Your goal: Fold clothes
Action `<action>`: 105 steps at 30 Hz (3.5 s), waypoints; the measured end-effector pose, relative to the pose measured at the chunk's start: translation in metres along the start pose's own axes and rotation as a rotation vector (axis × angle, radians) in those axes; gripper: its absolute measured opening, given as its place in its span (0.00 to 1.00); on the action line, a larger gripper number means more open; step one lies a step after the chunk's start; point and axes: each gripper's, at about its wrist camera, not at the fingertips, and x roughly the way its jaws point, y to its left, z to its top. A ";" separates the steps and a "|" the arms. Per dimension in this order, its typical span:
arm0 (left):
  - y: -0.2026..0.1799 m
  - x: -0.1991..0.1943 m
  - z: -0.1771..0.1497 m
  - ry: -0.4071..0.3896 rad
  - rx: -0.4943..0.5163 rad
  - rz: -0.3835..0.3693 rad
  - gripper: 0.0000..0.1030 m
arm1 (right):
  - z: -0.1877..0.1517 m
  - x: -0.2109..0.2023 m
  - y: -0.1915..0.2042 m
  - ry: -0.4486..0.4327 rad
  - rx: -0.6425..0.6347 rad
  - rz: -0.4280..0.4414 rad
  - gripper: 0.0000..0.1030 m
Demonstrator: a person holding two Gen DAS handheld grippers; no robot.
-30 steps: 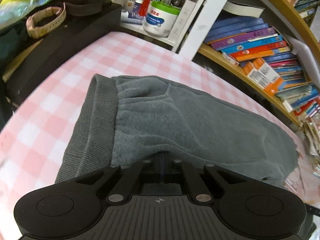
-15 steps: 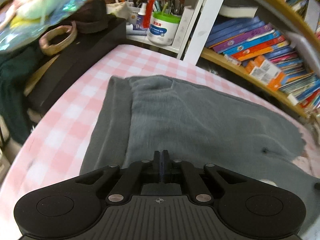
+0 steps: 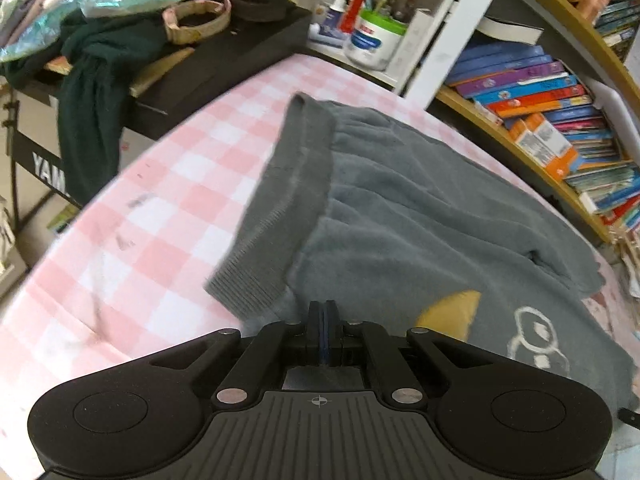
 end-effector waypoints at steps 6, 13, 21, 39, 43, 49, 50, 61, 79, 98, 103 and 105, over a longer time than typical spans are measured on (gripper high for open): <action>0.009 -0.023 -0.005 -0.061 -0.001 -0.028 0.04 | -0.006 -0.004 -0.001 -0.003 0.019 -0.008 0.28; 0.020 -0.040 -0.008 -0.116 -0.026 0.031 0.21 | -0.011 -0.009 0.004 -0.018 0.052 -0.057 0.28; 0.030 -0.031 -0.002 -0.103 -0.060 0.069 0.29 | -0.014 -0.021 0.029 -0.083 0.021 -0.062 0.30; 0.046 -0.032 -0.006 -0.061 -0.083 0.027 0.08 | -0.024 -0.015 0.029 -0.041 0.061 -0.075 0.36; 0.044 -0.031 -0.007 -0.056 -0.055 0.033 0.08 | -0.024 -0.015 0.028 -0.040 0.059 -0.078 0.38; 0.045 -0.032 -0.003 -0.045 -0.049 0.031 0.14 | -0.025 -0.014 0.026 -0.042 0.071 -0.083 0.40; 0.043 -0.035 -0.002 -0.057 -0.040 0.038 0.15 | -0.025 -0.014 0.026 -0.041 0.073 -0.083 0.40; -0.007 -0.044 0.001 -0.141 0.193 -0.044 0.15 | -0.019 -0.019 0.037 -0.060 0.045 -0.070 0.39; 0.000 -0.030 -0.009 -0.055 0.123 -0.043 0.15 | -0.021 -0.019 0.028 -0.032 0.071 -0.090 0.46; -0.036 -0.035 -0.019 -0.051 0.250 -0.092 0.33 | -0.020 -0.036 0.058 -0.085 -0.028 -0.014 0.46; -0.039 -0.032 -0.023 -0.036 0.246 -0.092 0.33 | -0.018 -0.033 0.059 -0.075 -0.055 0.007 0.47; -0.041 -0.031 -0.025 -0.032 0.243 -0.091 0.33 | -0.016 -0.032 0.060 -0.071 -0.074 0.022 0.48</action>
